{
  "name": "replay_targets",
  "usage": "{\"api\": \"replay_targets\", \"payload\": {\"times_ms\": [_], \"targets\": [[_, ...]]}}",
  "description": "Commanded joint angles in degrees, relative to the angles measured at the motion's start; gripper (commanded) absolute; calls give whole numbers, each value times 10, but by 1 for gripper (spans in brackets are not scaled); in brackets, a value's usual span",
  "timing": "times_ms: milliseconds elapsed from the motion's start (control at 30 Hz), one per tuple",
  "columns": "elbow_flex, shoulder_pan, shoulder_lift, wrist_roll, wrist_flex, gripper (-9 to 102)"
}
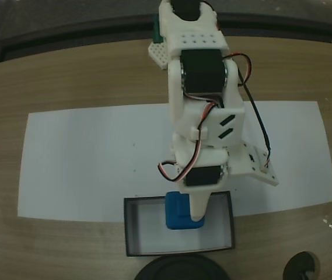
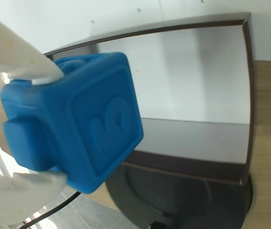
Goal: Grab a blue square and put it in the box.
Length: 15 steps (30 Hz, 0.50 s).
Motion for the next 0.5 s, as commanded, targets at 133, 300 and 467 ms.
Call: {"api": "replay_targets", "payload": {"times_ms": [133, 300, 467], "targets": [[-97, 6, -60, 35, 3, 19], [-120, 7, -56, 35, 38, 27], [-190, -1, -16, 35, 132, 13]]}}
